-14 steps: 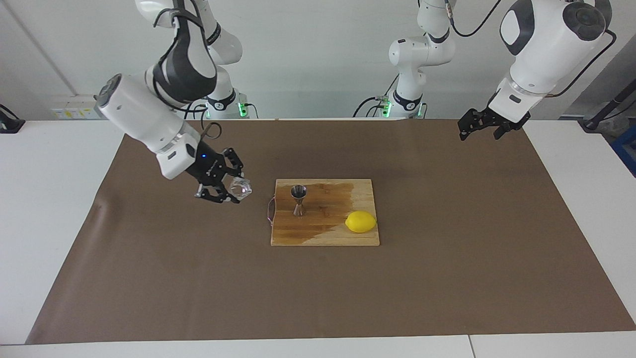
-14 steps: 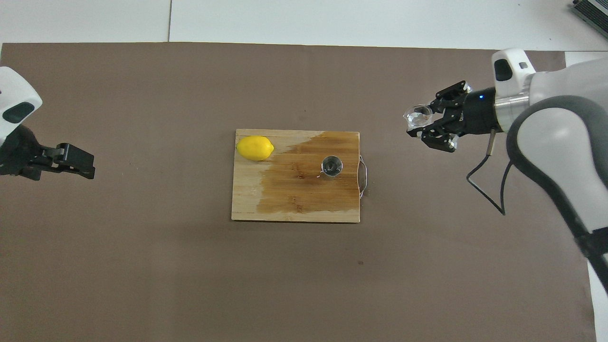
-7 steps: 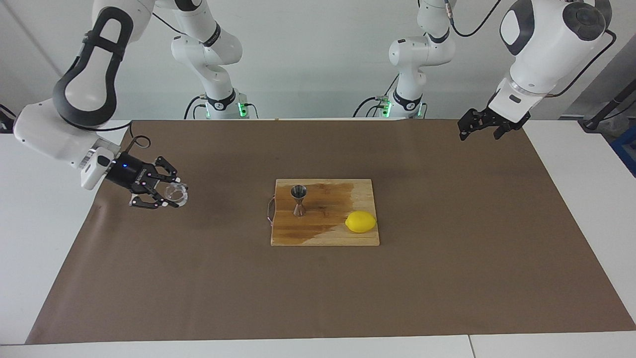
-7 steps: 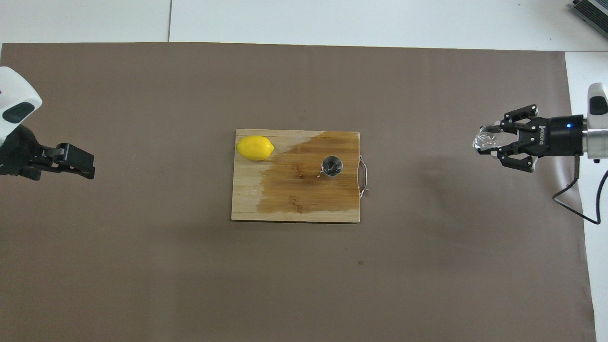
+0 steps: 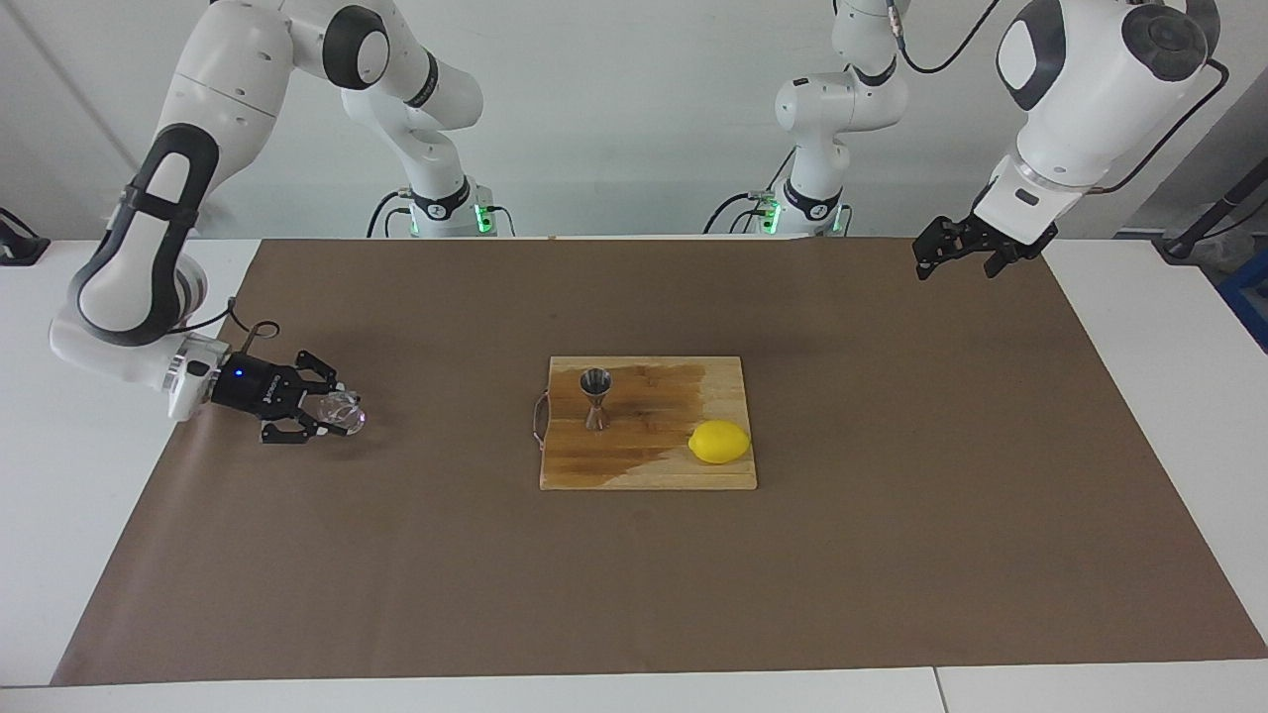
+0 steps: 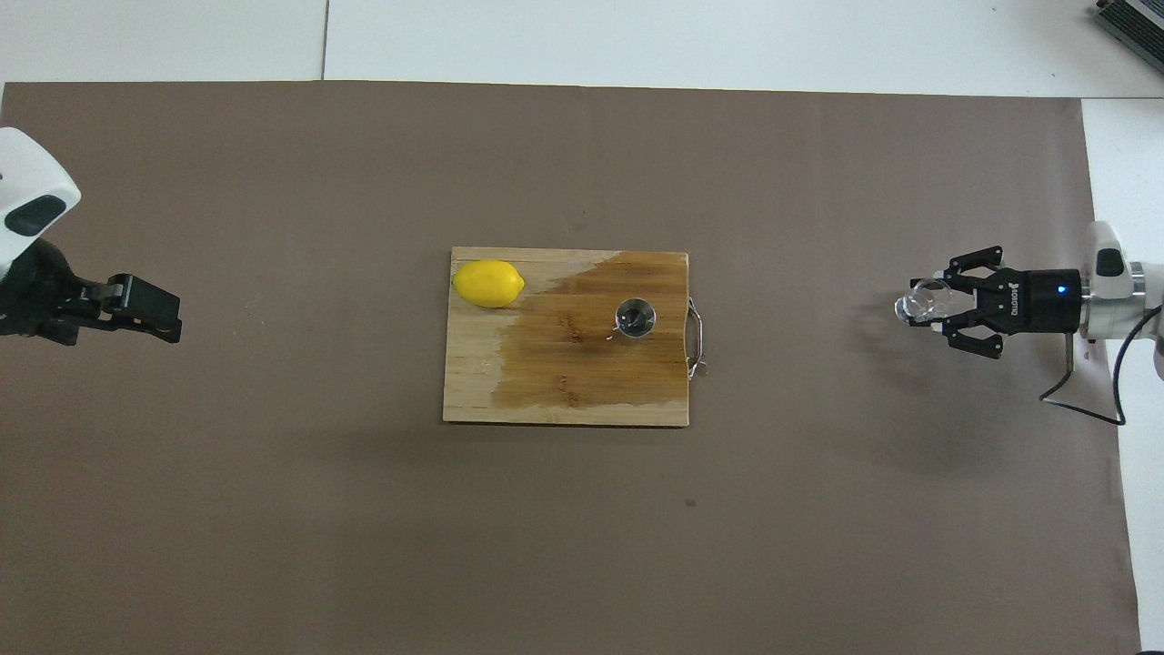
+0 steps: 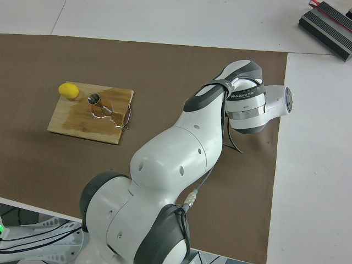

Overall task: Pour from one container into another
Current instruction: 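Carry the glass cup back off the board with the right gripper, then lower the glass cup onto the table and open the right gripper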

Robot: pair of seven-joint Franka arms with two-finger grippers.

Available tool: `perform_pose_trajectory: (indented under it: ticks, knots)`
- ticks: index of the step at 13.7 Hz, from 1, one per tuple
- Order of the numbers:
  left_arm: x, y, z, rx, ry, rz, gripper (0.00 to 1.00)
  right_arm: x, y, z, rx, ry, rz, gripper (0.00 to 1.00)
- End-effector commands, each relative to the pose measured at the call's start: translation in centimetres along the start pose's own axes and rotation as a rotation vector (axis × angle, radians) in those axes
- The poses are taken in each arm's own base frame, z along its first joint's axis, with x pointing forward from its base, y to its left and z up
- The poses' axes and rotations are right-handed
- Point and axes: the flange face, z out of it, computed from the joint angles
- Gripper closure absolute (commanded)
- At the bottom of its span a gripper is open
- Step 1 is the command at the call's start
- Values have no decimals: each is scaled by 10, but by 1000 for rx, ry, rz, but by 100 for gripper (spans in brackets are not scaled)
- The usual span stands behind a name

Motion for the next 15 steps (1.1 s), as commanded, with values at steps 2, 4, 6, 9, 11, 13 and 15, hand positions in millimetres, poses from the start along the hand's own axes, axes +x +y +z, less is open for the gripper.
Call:
perform_pose_trajectory:
  ticks: [2,4,6,9,11,13,15]
  knots:
    - [-10,-2,0,15,-6,-11,0,1,8,-7,-52,-8,-51,81]
    - [-10,-2,0,15,-6,-11,0,-3,8,-9,-67,-26,-84,80]
    - [-10,-1,0,15,-5,-10,0,-12,4,-5,-64,-23,-81,79]
    - [-10,-2,0,15,-6,-11,0,-17,3,-1,-59,-24,-116,76]
    - [-10,-2,0,15,-6,-11,0,-22,0,3,-66,-33,-143,73]
    - [-10,-2,0,15,-6,-11,0,-27,-4,6,-71,-20,-143,68]
    - [-10,-1,1,15,-7,-10,0,-28,-6,8,-70,-20,-159,64]
